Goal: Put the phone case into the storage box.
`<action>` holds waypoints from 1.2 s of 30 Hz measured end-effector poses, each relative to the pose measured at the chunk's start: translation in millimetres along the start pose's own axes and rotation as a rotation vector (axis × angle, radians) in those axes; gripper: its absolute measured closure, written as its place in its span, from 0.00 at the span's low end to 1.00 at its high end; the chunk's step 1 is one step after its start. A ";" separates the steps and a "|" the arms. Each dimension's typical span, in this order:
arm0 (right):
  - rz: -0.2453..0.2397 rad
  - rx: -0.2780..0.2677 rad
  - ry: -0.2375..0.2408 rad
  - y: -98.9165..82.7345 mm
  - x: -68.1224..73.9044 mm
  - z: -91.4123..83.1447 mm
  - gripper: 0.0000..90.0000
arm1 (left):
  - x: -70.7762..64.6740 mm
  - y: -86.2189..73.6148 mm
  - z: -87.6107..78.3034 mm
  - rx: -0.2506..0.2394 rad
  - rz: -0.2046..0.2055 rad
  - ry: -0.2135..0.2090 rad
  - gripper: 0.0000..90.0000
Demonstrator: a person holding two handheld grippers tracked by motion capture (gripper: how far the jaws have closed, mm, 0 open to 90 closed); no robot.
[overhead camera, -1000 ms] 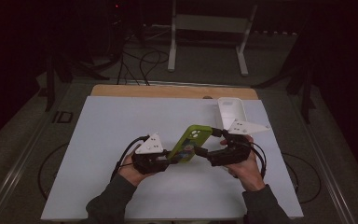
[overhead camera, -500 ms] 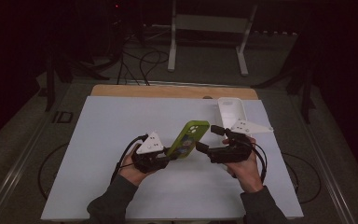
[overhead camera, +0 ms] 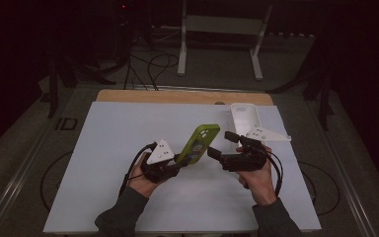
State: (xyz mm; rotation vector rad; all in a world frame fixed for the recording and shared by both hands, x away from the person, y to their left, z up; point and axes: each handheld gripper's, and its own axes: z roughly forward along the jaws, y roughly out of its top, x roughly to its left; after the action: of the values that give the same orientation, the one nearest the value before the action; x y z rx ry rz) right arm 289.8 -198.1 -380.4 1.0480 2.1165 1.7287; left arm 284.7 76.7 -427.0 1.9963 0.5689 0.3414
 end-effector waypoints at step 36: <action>0.085 -0.084 -0.053 11.9 15.1 18.4 0.08 | -23.9 -6.5 17.9 -0.024 0.008 0.100 0.86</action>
State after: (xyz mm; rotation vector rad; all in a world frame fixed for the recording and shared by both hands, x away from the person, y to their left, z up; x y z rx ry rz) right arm 294.1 -173.6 -370.7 1.1623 1.9765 1.7900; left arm 271.1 53.3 -441.1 1.9669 0.6166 0.4533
